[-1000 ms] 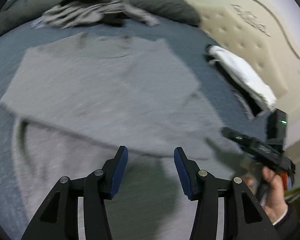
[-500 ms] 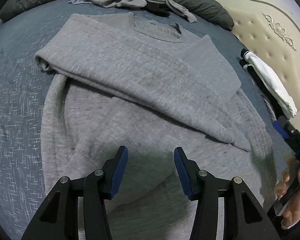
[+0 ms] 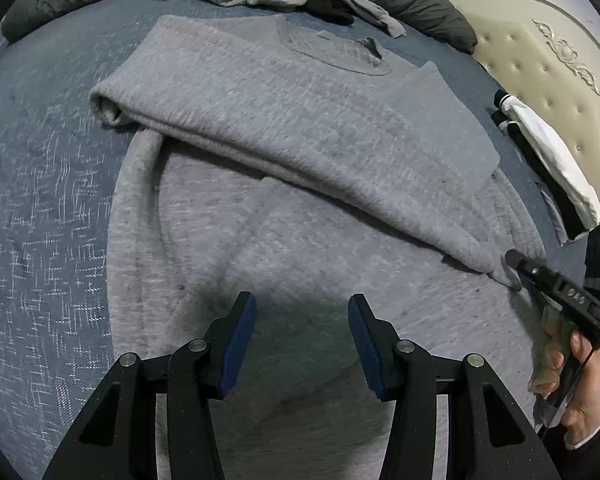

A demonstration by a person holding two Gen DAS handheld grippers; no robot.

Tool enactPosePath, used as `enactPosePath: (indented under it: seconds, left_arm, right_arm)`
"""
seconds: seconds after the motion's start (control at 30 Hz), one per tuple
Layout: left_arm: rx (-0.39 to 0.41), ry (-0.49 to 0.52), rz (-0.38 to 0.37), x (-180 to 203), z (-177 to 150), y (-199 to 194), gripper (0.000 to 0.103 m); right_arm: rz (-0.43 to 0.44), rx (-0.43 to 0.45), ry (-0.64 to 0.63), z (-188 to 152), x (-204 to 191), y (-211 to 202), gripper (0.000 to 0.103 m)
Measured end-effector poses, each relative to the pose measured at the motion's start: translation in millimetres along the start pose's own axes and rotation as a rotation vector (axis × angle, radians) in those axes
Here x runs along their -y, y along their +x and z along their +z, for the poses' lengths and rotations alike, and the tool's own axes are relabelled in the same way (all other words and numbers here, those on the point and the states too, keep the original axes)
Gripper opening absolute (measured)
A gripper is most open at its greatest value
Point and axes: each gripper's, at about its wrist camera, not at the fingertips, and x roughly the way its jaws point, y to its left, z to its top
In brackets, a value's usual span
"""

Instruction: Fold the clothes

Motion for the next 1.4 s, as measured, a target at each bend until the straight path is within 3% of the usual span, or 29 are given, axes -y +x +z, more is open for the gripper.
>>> enactPosePath:
  seconds: [0.07, 0.17, 0.47, 0.67, 0.9, 1.07, 1.27, 1.4]
  left_arm:
    - [-0.002, 0.004, -0.002, -1.5, -1.1, 1.6, 0.052]
    - [-0.001, 0.009, -0.001, -1.9, -2.2, 2.6, 0.052]
    - [0.004, -0.021, 0.003, -5.5, -3.5, -2.4, 0.052]
    - [0.092, -0.057, 0.113, -28.3, 8.6, -27.7, 0.052]
    - [0.154, -0.145, 0.189, -70.2, 54.3, -27.4, 0.052]
    - [0.139, -0.094, 0.253, -73.7, 78.4, -7.4, 0.052]
    - [0.128, -0.081, 0.255, -73.4, 94.8, 13.3, 0.052]
    - [0.132, -0.062, 0.248, -75.3, 96.2, 14.5, 0.048]
  right_arm:
    - [-0.003, 0.012, -0.008, -1.5, -1.8, -4.2, 0.014]
    - [0.008, 0.050, -0.008, -0.7, -3.7, -19.1, 0.008]
    - [0.026, 0.159, -0.012, 0.1, -6.9, -63.1, 0.007]
    - [-0.029, 0.191, -0.001, -5.3, 6.8, -82.2, 0.007]
    - [-0.037, 0.202, 0.049, -4.3, 28.0, -84.6, 0.007]
    - [-0.042, 0.208, 0.074, -1.1, 39.1, -84.8, 0.005]
    - [-0.046, 0.214, 0.104, 2.7, 52.2, -84.9, 0.005]
    - [0.042, 0.170, 0.101, 1.1, 43.5, -74.2, 0.005]
